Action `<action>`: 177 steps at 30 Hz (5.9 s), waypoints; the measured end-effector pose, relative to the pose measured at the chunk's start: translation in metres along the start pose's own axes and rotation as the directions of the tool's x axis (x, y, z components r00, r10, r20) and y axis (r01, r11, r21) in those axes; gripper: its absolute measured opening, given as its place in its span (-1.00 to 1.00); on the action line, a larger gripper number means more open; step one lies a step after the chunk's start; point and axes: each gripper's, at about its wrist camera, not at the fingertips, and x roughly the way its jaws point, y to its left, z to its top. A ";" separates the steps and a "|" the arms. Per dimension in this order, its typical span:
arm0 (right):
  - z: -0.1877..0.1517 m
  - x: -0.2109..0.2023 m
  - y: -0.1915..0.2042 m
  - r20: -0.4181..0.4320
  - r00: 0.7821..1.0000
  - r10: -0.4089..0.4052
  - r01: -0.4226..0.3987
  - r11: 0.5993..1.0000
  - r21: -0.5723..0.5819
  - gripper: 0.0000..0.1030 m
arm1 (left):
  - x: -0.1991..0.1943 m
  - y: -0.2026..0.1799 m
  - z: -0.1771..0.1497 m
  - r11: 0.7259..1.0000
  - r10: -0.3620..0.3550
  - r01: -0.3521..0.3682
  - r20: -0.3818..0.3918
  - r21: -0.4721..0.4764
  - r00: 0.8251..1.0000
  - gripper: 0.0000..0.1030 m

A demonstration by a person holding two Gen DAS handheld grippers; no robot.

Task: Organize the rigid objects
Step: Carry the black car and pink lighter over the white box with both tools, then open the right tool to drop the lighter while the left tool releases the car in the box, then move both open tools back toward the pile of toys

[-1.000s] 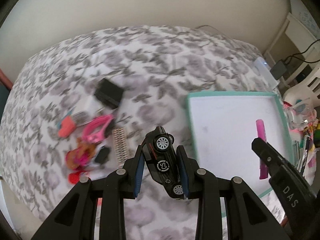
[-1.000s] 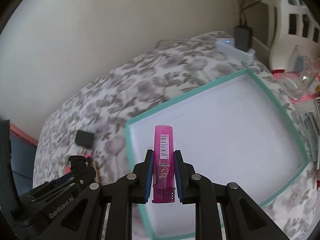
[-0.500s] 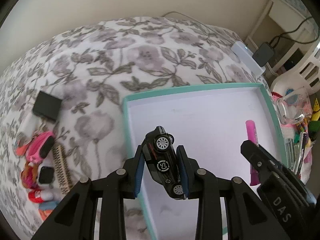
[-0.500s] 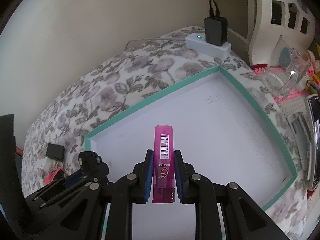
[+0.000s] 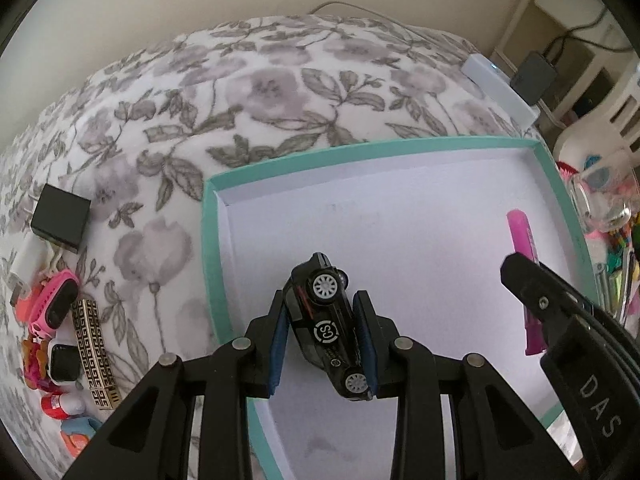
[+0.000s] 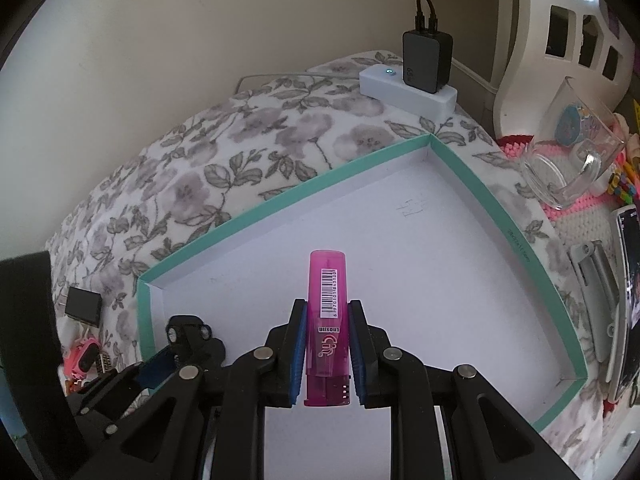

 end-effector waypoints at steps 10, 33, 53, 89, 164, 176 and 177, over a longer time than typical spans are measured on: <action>-0.003 0.004 0.000 -0.020 1.000 -0.006 0.006 1.000 0.007 -0.59 | -0.002 -0.008 -0.007 0.999 0.022 -0.024 0.064 0.038 0.998 -0.34; -0.009 0.014 0.012 -0.060 0.998 -0.017 0.013 0.998 -0.060 -0.58 | -0.001 0.025 -0.013 1.000 0.029 -0.028 0.058 -0.012 0.998 -0.33; -0.009 0.005 0.014 -0.029 0.999 -0.042 0.040 0.996 -0.083 -0.57 | -0.009 0.025 -0.016 0.997 -0.060 0.061 0.034 -0.044 0.998 0.02; -0.037 -0.027 0.039 0.028 0.997 -0.076 0.079 0.985 -0.155 0.27 | -0.062 0.106 -0.038 0.944 0.097 -0.047 0.137 -0.327 0.986 0.82; -0.187 0.032 0.286 -0.304 0.950 0.072 -0.242 0.786 -0.569 1.00 | -0.072 0.365 -0.192 0.565 0.200 -0.313 -0.242 -0.763 0.950 1.00; -0.164 0.032 0.250 -0.290 0.956 0.053 -0.195 0.850 -0.488 0.97 | -0.064 0.334 -0.162 0.680 0.101 -0.185 -0.159 -0.710 0.982 1.00; -0.161 0.032 0.246 -0.289 0.956 0.053 -0.193 0.856 -0.480 0.96 | -0.064 0.331 -0.159 0.693 0.088 -0.171 -0.154 -0.700 0.984 1.00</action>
